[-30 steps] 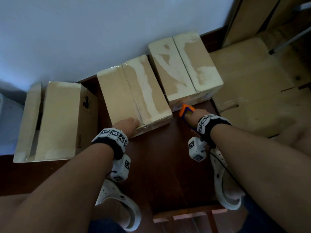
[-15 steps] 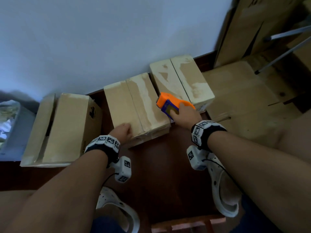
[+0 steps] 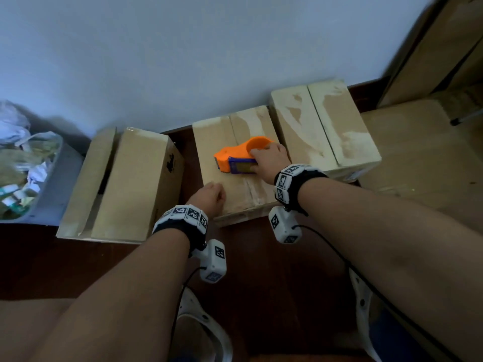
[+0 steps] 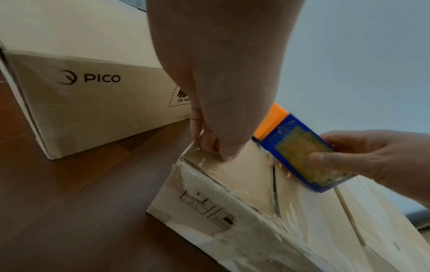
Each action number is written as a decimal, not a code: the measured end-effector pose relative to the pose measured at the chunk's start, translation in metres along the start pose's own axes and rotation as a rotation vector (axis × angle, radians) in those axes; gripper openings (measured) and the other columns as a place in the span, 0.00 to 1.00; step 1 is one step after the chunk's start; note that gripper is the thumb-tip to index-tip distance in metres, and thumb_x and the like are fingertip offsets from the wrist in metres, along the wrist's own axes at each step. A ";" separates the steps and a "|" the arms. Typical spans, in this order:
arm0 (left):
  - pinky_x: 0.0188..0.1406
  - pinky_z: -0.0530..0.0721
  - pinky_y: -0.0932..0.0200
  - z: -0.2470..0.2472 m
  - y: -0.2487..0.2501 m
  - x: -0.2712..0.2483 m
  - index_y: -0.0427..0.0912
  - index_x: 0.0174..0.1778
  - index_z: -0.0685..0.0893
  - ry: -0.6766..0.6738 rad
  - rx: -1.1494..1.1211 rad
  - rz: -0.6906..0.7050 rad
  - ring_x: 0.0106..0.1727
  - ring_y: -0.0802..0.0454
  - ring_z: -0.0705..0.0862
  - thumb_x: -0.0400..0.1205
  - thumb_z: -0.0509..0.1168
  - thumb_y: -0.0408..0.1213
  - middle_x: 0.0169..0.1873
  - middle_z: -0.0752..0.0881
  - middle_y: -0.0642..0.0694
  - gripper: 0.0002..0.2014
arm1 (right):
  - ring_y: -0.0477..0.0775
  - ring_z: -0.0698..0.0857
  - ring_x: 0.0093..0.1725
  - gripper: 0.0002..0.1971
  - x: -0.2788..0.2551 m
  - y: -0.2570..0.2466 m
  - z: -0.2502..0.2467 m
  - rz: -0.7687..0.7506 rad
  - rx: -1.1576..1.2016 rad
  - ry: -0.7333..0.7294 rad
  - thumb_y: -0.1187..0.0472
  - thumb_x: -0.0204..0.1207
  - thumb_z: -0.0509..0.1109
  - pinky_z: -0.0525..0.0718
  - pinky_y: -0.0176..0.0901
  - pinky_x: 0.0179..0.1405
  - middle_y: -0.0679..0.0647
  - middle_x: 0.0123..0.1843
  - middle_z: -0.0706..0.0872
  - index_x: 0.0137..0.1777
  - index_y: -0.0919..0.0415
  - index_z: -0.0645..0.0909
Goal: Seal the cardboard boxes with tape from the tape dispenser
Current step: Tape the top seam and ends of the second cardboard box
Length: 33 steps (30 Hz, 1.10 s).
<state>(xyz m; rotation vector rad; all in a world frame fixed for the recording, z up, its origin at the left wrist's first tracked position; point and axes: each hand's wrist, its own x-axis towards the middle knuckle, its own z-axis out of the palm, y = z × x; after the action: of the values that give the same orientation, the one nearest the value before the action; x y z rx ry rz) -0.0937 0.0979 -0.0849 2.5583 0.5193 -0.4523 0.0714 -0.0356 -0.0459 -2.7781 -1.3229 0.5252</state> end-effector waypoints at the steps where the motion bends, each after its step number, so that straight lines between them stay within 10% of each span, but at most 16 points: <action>1: 0.56 0.78 0.49 -0.002 0.000 0.002 0.42 0.47 0.78 -0.008 0.005 -0.004 0.53 0.41 0.80 0.82 0.61 0.35 0.52 0.80 0.39 0.03 | 0.63 0.74 0.68 0.17 0.001 0.002 0.001 -0.005 0.009 -0.012 0.47 0.81 0.62 0.64 0.55 0.72 0.58 0.62 0.82 0.65 0.53 0.76; 4: 0.54 0.77 0.51 -0.004 0.000 0.007 0.43 0.46 0.77 -0.007 0.010 -0.014 0.53 0.42 0.80 0.82 0.60 0.36 0.52 0.81 0.40 0.02 | 0.63 0.76 0.66 0.21 -0.006 0.009 -0.003 -0.008 0.128 0.108 0.43 0.79 0.63 0.69 0.55 0.67 0.56 0.62 0.83 0.67 0.53 0.76; 9: 0.53 0.79 0.49 -0.005 0.009 0.005 0.40 0.51 0.78 -0.009 0.082 0.026 0.53 0.42 0.80 0.85 0.56 0.38 0.51 0.80 0.40 0.07 | 0.57 0.83 0.47 0.12 -0.036 0.024 -0.015 0.142 0.663 0.413 0.70 0.71 0.60 0.79 0.45 0.46 0.57 0.44 0.87 0.44 0.59 0.84; 16: 0.47 0.73 0.58 0.011 0.043 -0.005 0.45 0.43 0.74 -0.056 0.111 0.127 0.48 0.47 0.78 0.79 0.68 0.42 0.43 0.75 0.47 0.08 | 0.53 0.85 0.30 0.20 -0.072 0.035 0.015 0.497 1.352 -0.100 0.81 0.75 0.51 0.85 0.35 0.28 0.53 0.24 0.87 0.33 0.69 0.81; 22: 0.54 0.77 0.50 0.031 0.037 -0.005 0.43 0.45 0.75 -0.088 0.149 0.099 0.55 0.42 0.79 0.78 0.70 0.41 0.52 0.77 0.40 0.10 | 0.54 0.85 0.43 0.19 -0.063 0.003 0.038 0.444 1.598 -0.342 0.83 0.76 0.51 0.86 0.40 0.50 0.62 0.42 0.87 0.48 0.73 0.84; 26: 0.52 0.74 0.51 0.029 0.030 0.002 0.39 0.50 0.77 -0.131 0.160 0.148 0.54 0.39 0.79 0.80 0.66 0.36 0.52 0.77 0.38 0.07 | 0.53 0.85 0.45 0.18 -0.052 -0.006 0.047 0.465 1.675 -0.350 0.84 0.77 0.53 0.86 0.38 0.51 0.63 0.46 0.85 0.58 0.77 0.81; 33: 0.51 0.77 0.45 0.028 0.026 0.003 0.47 0.40 0.70 -0.155 0.088 0.184 0.48 0.39 0.79 0.77 0.64 0.32 0.46 0.77 0.39 0.09 | 0.58 0.90 0.46 0.17 -0.048 0.012 0.046 0.667 1.721 -0.243 0.80 0.75 0.53 0.88 0.41 0.47 0.64 0.47 0.89 0.46 0.73 0.85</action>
<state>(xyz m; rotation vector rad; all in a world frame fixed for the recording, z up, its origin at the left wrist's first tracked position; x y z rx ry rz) -0.0861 0.0630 -0.0983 2.5969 0.2106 -0.6119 0.0381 -0.0855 -0.0770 -1.4724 0.2963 1.1977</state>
